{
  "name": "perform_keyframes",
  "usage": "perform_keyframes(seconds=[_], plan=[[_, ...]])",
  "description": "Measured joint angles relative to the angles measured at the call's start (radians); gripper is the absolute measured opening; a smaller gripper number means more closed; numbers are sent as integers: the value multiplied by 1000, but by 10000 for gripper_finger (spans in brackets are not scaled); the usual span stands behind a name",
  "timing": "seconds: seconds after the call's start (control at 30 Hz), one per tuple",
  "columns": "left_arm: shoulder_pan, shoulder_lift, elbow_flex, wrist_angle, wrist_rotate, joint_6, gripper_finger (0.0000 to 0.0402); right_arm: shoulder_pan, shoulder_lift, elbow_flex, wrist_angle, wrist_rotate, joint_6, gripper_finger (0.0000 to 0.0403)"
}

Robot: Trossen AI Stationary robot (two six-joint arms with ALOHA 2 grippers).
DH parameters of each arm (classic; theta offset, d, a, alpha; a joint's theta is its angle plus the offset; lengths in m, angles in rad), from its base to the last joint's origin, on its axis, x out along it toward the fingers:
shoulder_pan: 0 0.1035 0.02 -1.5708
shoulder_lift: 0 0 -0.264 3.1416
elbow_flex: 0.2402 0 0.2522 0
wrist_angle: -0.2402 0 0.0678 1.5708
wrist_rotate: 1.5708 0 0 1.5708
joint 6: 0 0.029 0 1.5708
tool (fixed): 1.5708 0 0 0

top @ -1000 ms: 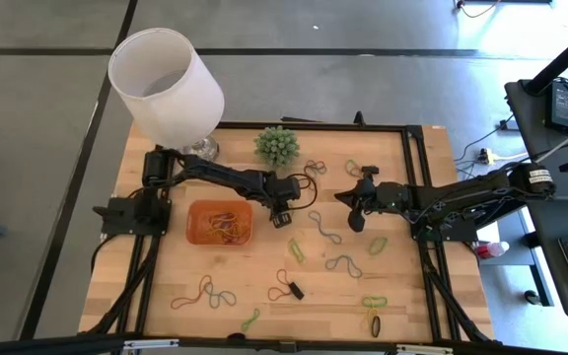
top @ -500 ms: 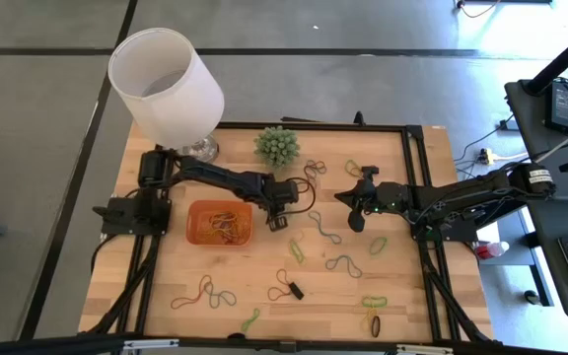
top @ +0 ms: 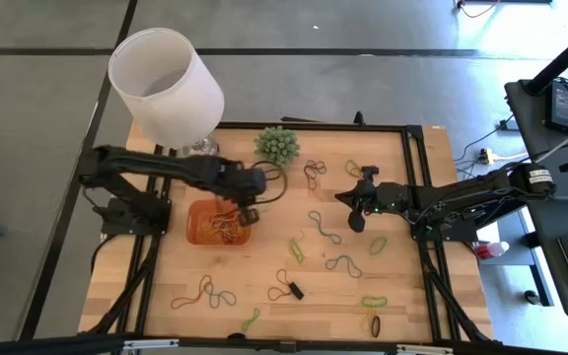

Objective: Pick and place rubber bands into bin
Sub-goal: Put the green rubber band into the orange bin, then put the red rubber band into the orange bin

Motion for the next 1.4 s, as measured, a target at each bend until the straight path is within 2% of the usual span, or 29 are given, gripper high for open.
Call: perform_keyframes(seconds=[0.1, 0.2, 0.43, 0.67, 0.9, 1.2, 1.4], plan=[[-45, -75, -15, -92, -46, -95, 4, 0, 0, 0, -4, 0, 5, 11], [-88, -135, -97, -98, -88, -187, 3, 0, 0, 0, -9, 0, 25, 11], [-160, -187, -359, -65, -66, -460, 3, 0, 0, 0, -8, -3, 39, 11], [-172, -188, -540, -11, -2, -618, 3, 0, 0, 0, -5, -2, 49, 11], [-172, -188, -588, 47, -63, -733, 11, 0, 0, 0, 6, -2, 26, 11], [-172, -188, -588, 52, -53, -747, 77, 0, 0, 0, 13, -1, 23, 11], [-172, -196, -588, 51, 52, -715, 97, 0, 0, 0, 12, -1, 22, 11]])
